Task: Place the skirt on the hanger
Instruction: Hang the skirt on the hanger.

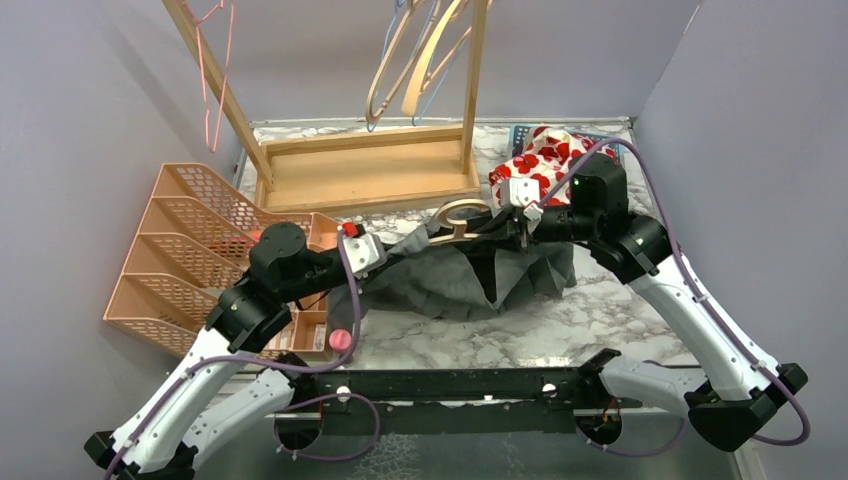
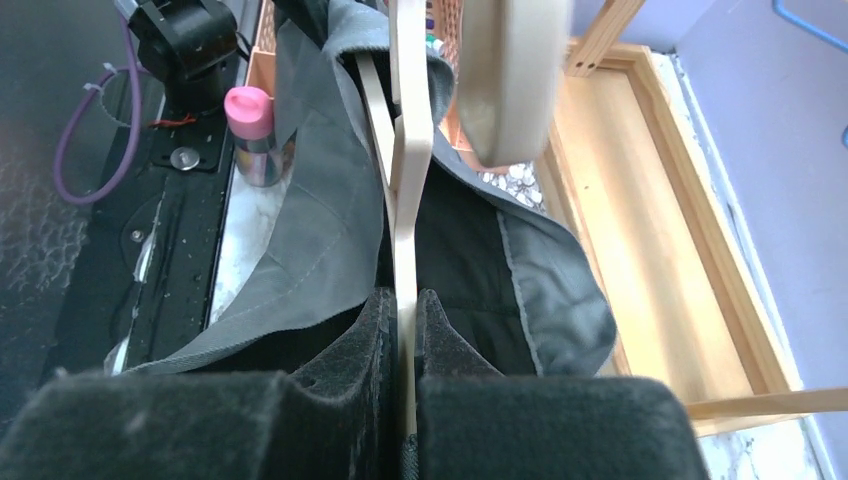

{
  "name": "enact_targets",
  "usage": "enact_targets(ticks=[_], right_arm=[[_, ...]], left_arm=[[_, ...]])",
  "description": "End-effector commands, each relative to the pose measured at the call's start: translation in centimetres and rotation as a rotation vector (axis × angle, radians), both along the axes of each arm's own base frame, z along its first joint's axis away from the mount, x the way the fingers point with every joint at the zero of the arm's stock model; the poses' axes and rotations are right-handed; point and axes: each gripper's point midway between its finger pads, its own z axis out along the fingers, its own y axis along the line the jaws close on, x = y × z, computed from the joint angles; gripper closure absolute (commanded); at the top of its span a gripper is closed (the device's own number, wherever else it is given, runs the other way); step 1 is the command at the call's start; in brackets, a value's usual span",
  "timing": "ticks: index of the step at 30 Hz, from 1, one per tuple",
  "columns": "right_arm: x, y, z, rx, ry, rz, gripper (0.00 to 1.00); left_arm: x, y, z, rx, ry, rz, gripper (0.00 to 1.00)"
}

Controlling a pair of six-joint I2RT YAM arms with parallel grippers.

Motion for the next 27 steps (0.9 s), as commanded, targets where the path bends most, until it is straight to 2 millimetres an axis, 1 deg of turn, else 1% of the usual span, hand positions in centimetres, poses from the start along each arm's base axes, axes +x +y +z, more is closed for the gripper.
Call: enact_targets(ticks=[1, 4, 7, 9, 11, 14, 16, 18, 20, 24, 27], right_arm=[[0.1, -1.3, 4.5, 0.063, -0.121, -0.073, 0.99], [0.1, -1.6, 5.1, 0.071, -0.139, -0.088, 0.99], [0.5, -1.9, 5.9, 0.081, -0.16, -0.128, 0.99], [1.2, -2.3, 6.8, 0.101, -0.179, -0.185, 0.99], [1.6, -2.6, 7.7, 0.125, -0.197, -0.221, 0.99], [1.4, -2.8, 8.7, 0.148, -0.216, -0.23, 0.99], [1.0, -2.8, 8.9, 0.151, -0.216, -0.214, 0.99], [0.8, -2.8, 8.8, 0.148, -0.209, -0.206, 0.99], [1.2, -2.7, 8.4, 0.142, -0.194, -0.218, 0.99], [2.2, -2.2, 8.2, 0.142, -0.145, -0.237, 0.99], [2.3, -1.6, 8.3, 0.148, -0.118, -0.219, 0.99]], left_arm=[[2.3, 4.1, -1.4, 0.008, 0.048, 0.292, 0.8], [2.3, 5.3, -0.9, 0.001, 0.031, 0.349, 0.73], [2.8, 6.8, -0.3, -0.022, 0.031, 0.445, 0.6], [2.7, 7.0, 0.2, -0.036, 0.028, 0.451, 0.53], [2.6, 6.9, 0.6, -0.044, 0.022, 0.446, 0.5], [2.9, 7.1, 1.6, -0.039, -0.005, 0.458, 0.44], [3.3, 7.2, 2.7, -0.045, -0.029, 0.471, 0.4], [3.5, 6.9, 4.5, -0.065, -0.053, 0.458, 0.36], [3.4, 6.1, 6.5, -0.092, -0.069, 0.419, 0.34], [2.7, 3.8, 10.3, -0.141, -0.081, 0.294, 0.34], [1.9, 2.5, 12.4, -0.167, -0.091, 0.206, 0.34]])
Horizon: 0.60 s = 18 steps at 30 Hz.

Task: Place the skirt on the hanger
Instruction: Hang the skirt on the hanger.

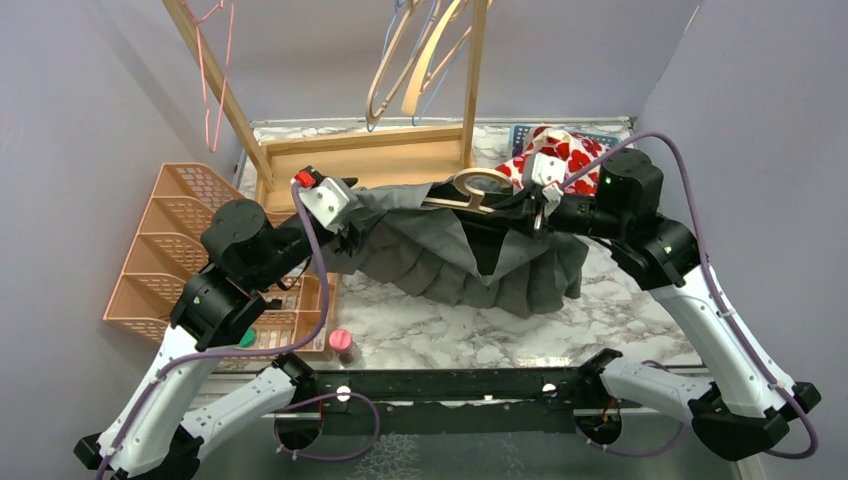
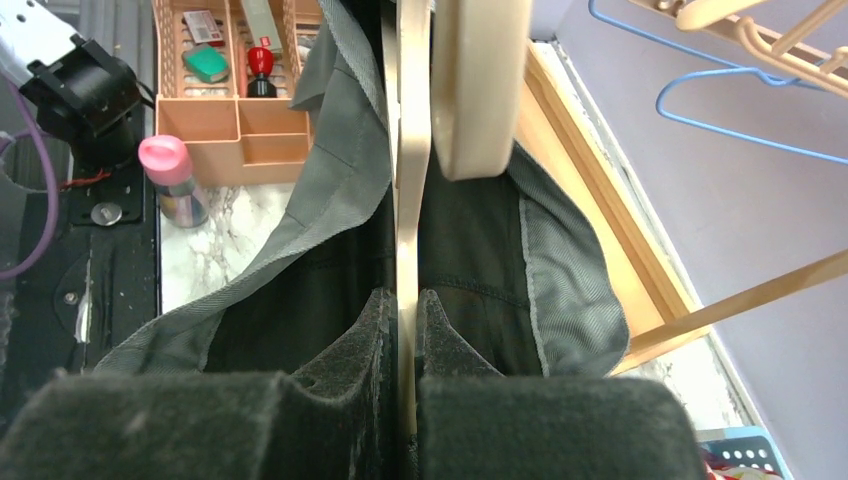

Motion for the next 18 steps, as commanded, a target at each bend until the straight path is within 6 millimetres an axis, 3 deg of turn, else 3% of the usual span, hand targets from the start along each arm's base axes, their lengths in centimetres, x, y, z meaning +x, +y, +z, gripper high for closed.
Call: enact_targets(ticks=[1, 4, 7, 13, 18], right_arm=[[0.9, 0.7, 3.6, 0.084, -0.057, -0.009, 0.99], [0.8, 1.2, 3.2, 0.08, -0.039, 0.026, 0.99], [0.2, 2.0, 2.4, 0.063, -0.011, 0.101, 0.99], [-1.4, 3.4, 0.2, 0.012, 0.091, 0.281, 0.99], [-1.2, 4.0, -1.4, -0.009, 0.15, 0.306, 0.99]], left_arm=[[-1.9, -2.1, 3.7, -0.046, -0.044, -0.164, 0.34], [-2.5, -3.2, 4.5, -0.041, -0.065, -0.24, 0.33], [-2.9, -5.0, 3.9, -0.017, -0.057, -0.345, 0.33], [-2.6, -8.3, 0.7, 0.039, 0.032, -0.512, 0.37], [-2.0, -9.6, -2.8, 0.083, 0.117, -0.565, 0.5]])
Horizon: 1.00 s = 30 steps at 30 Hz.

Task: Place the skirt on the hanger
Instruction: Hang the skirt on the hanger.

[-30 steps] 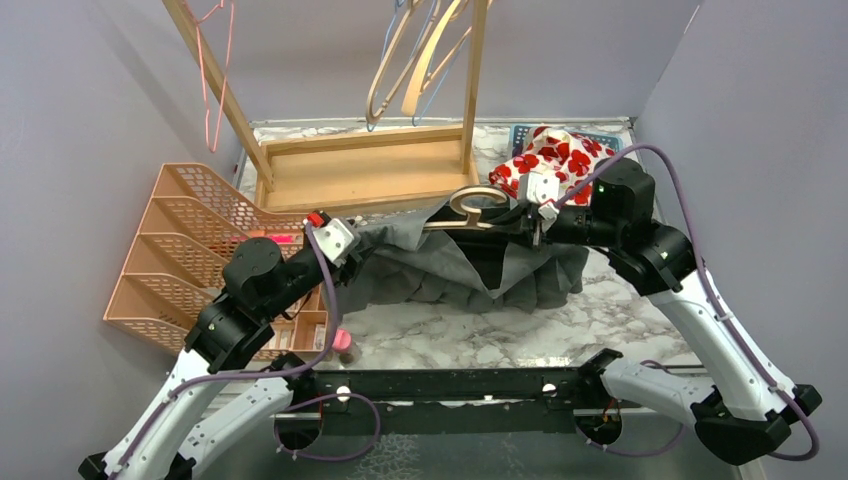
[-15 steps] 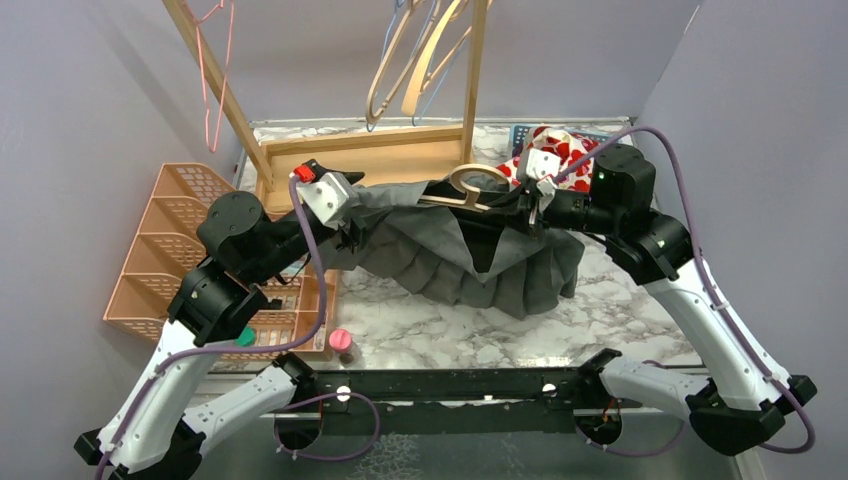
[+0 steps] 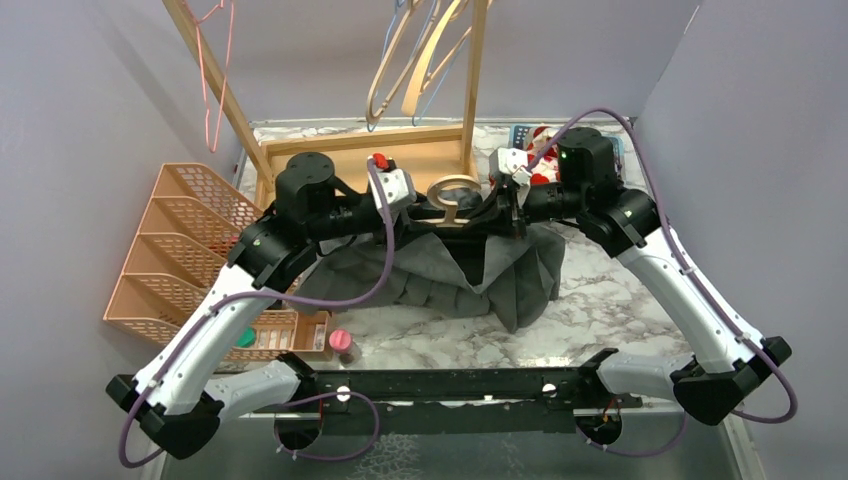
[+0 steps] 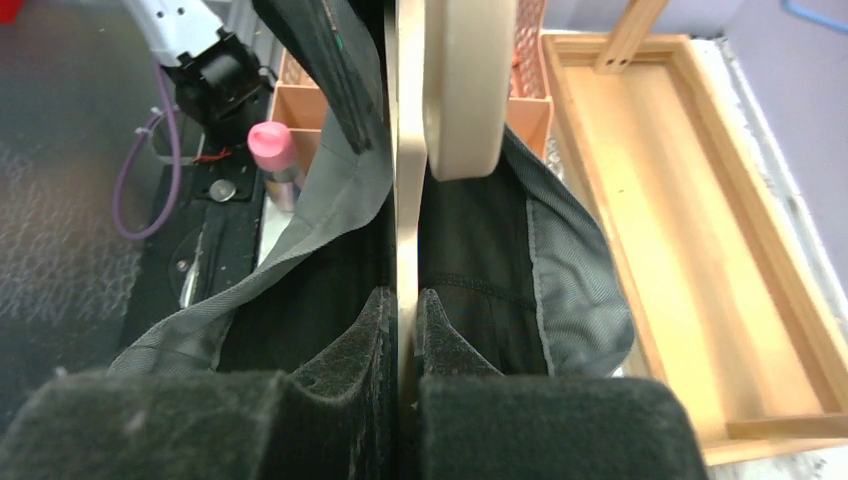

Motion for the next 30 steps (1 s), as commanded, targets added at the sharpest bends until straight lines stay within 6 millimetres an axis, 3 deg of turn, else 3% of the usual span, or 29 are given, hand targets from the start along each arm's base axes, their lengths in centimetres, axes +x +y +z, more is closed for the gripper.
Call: enact_targets(ticks=[1, 7, 14, 17, 21, 23, 24, 27, 30], right_arm=[[-1.2, 0.4, 0.9, 0.034, -0.003, 0.093, 0.99], [-1.1, 0.7, 0.4, 0.035, -0.005, 0.109, 0.99], [-1.7, 0.7, 0.2, 0.032, -0.012, 0.161, 0.99], [-2.0, 0.7, 0.5, 0.037, -0.022, 0.181, 0.99], [-2.0, 0.8, 0.4, 0.038, -0.021, 0.184, 0.99], [-2.0, 0.8, 0.4, 0.039, -0.019, 0.189, 0.99], [-2.1, 0.8, 0.3, 0.039, -0.016, 0.193, 0.99], [-2.2, 0.9, 0.3, 0.04, -0.013, 0.203, 0.99], [-2.4, 0.8, 0.3, 0.041, -0.016, 0.214, 0.99]], left_arm=[[-1.3, -0.9, -1.9, 0.028, 0.032, -0.121, 0.52], [-1.7, -1.0, -6.0, 0.114, 0.101, -0.16, 0.7], [-1.6, -0.9, -6.9, 0.161, 0.098, -0.182, 0.86], [-1.4, -0.9, -7.3, 0.178, 0.099, -0.185, 1.0], [-1.2, -0.9, -7.5, 0.185, 0.104, -0.175, 0.98], [-1.0, -0.9, -7.6, 0.189, 0.111, -0.162, 0.82], [-0.9, -0.9, -7.7, 0.192, 0.112, -0.156, 0.79], [-0.6, -0.8, -8.3, 0.206, 0.119, -0.142, 0.78], [-0.6, -0.8, -8.9, 0.225, 0.122, -0.153, 0.83]])
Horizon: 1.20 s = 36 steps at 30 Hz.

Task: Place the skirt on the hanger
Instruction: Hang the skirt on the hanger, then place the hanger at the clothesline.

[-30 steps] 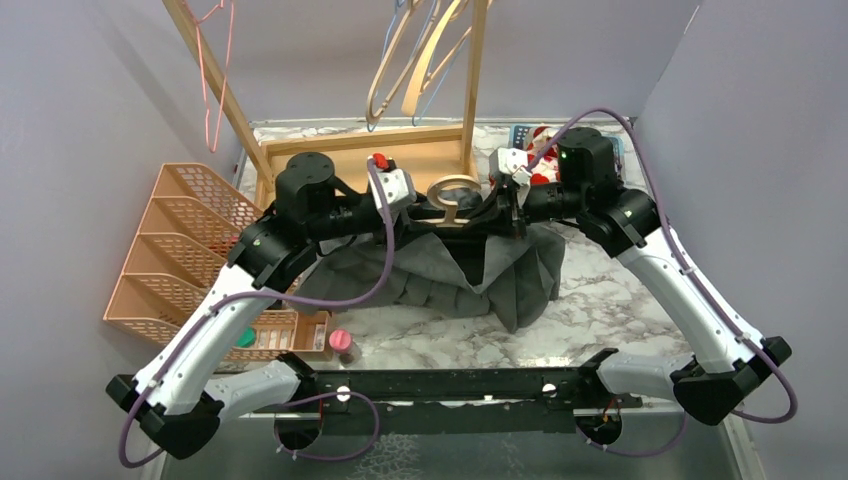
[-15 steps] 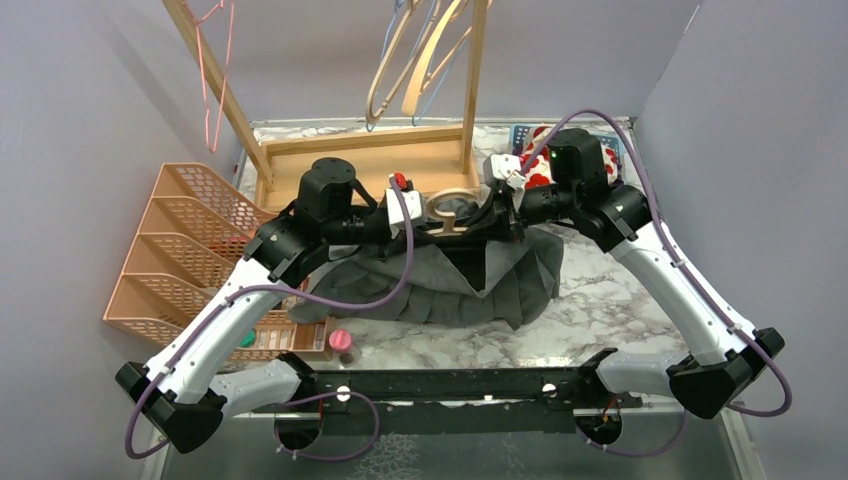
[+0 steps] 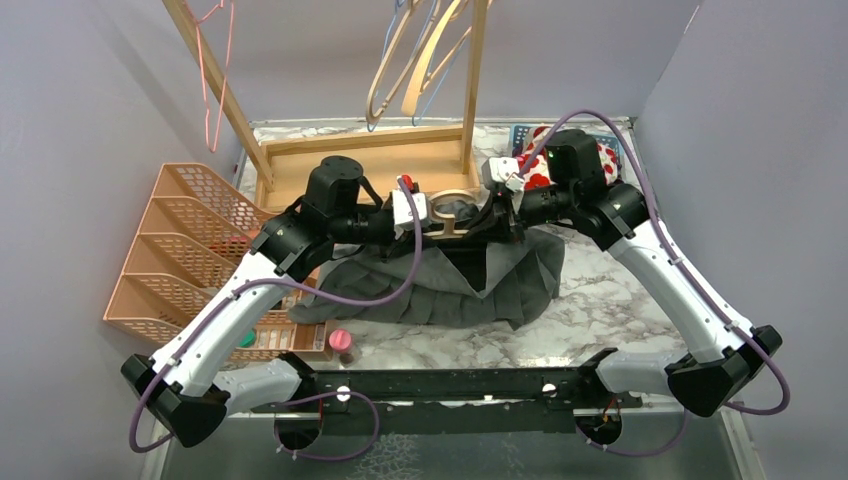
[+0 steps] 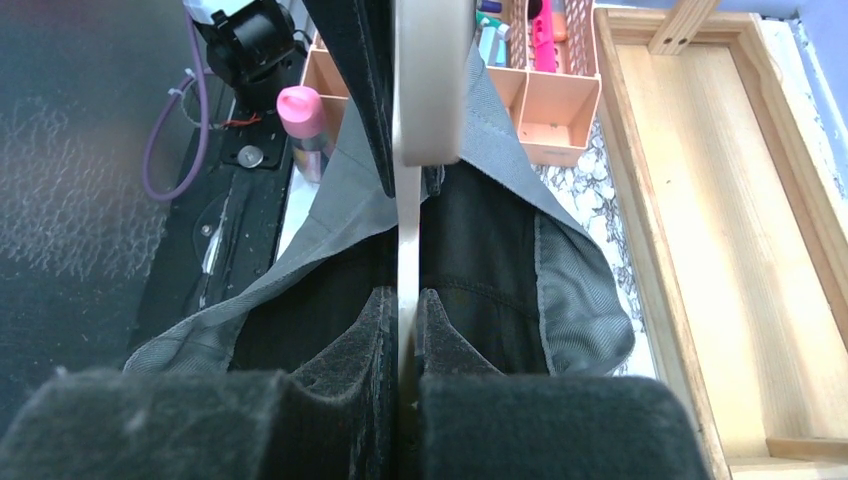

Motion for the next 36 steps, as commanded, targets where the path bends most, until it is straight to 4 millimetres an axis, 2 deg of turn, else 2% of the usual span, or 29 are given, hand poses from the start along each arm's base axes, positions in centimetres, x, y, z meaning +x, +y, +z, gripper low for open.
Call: enact_targets(ticks=[1, 2, 6, 11, 14, 18, 22, 31, 36], right_arm=[[-1.7, 0.5, 2.9, 0.096, -0.056, 0.113, 0.99], [-1.7, 0.5, 2.9, 0.096, -0.057, 0.111, 0.99], [-1.3, 0.4, 2.8, 0.095, -0.059, 0.076, 0.97], [-0.6, 0.0, 3.0, 0.13, -0.063, -0.033, 0.46], [-0.2, -0.3, 3.8, 0.17, -0.101, -0.094, 0.34], [0.1, -1.2, 5.4, 0.225, -0.155, -0.183, 0.32], [0.3, -2.0, 6.7, 0.276, -0.177, -0.257, 0.32], [-2.3, -3.2, 7.6, 0.345, -0.142, -0.262, 0.32], [-3.5, -3.7, 7.6, 0.37, -0.101, -0.261, 0.32]], left_arm=[[0.2, 0.4, -1.9, 0.065, 0.02, -0.001, 0.91], [0.2, 0.4, -1.9, 0.066, 0.012, -0.007, 1.0], [0.1, 0.7, -1.4, 0.061, -0.034, -0.01, 1.0], [1.9, 1.9, -0.9, 0.017, -0.059, 0.172, 1.0], [3.4, 3.9, -1.3, 0.001, -0.059, 0.36, 1.0], [5.2, 7.4, -2.5, -0.015, -0.054, 0.627, 1.0], [6.8, 11.0, -2.4, -0.064, -0.059, 0.884, 1.0], [10.5, 18.8, -0.1, -0.105, -0.141, 1.393, 1.0], [12.4, 22.0, 0.9, -0.168, -0.119, 1.531, 1.0]])
